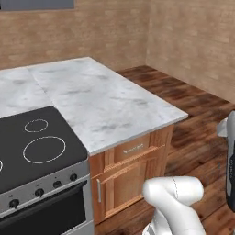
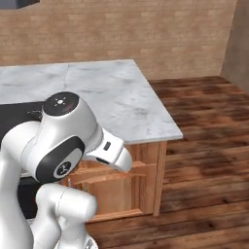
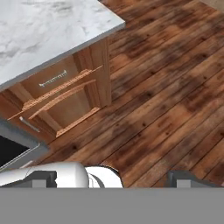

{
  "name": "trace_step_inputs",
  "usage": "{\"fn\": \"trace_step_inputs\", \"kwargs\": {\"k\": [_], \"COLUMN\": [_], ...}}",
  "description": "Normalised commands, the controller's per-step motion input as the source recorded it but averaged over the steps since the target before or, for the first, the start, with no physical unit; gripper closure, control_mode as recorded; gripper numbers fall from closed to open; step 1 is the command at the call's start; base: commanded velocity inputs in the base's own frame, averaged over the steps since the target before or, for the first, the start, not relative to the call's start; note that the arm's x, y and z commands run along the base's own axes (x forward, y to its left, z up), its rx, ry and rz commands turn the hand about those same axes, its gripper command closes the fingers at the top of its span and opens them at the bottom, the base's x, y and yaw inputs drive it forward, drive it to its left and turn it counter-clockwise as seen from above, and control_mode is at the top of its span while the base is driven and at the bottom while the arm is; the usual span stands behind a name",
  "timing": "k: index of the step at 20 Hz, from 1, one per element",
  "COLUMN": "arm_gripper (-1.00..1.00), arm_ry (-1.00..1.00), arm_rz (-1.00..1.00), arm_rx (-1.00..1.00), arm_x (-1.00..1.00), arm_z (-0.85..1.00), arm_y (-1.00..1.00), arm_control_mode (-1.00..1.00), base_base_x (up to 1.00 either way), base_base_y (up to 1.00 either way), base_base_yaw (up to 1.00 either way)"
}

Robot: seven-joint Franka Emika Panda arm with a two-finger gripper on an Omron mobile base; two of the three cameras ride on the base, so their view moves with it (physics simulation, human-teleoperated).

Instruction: Four empty soda cans are scattered around the kitchen. Gather all the cans and cluster them next to the stove for recycling.

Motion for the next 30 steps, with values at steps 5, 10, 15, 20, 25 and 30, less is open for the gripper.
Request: {"fn": "trace_step_inputs", "kwargs": {"k": [5, 10, 15, 20, 25, 30], "arm_gripper": [-1.00, -1.00, -1.00, -1.00, -1.00, -1.00], "arm_ry": [0.00, 0.00, 0.00, 0.00, 0.00, 0.00], "arm_rz": [0.00, 0.00, 0.00, 0.00, 0.00, 0.00], "arm_rx": [0.00, 0.00, 0.00, 0.00, 0.00, 0.00], "arm_x": [0.00, 0.00, 0.00, 0.00, 0.00, 0.00], "arm_z": [0.00, 0.00, 0.00, 0.00, 0.00, 0.00], "arm_y": [0.00, 0.00, 0.00, 0.00, 0.00, 0.00], "arm_control_mode": [1.00, 1.00, 1.00, 1.00, 1.00, 1.00], "base_base_x": [0.16, 0.29, 0.46, 0.46, 0.43, 0.52], "base_base_y": [-0.65, -0.49, -0.30, -0.13, -0.12, -0.03], "base_base_yaw": [-0.40, -0.41, -0.40, -0.37, -0.24, -0.25]}}
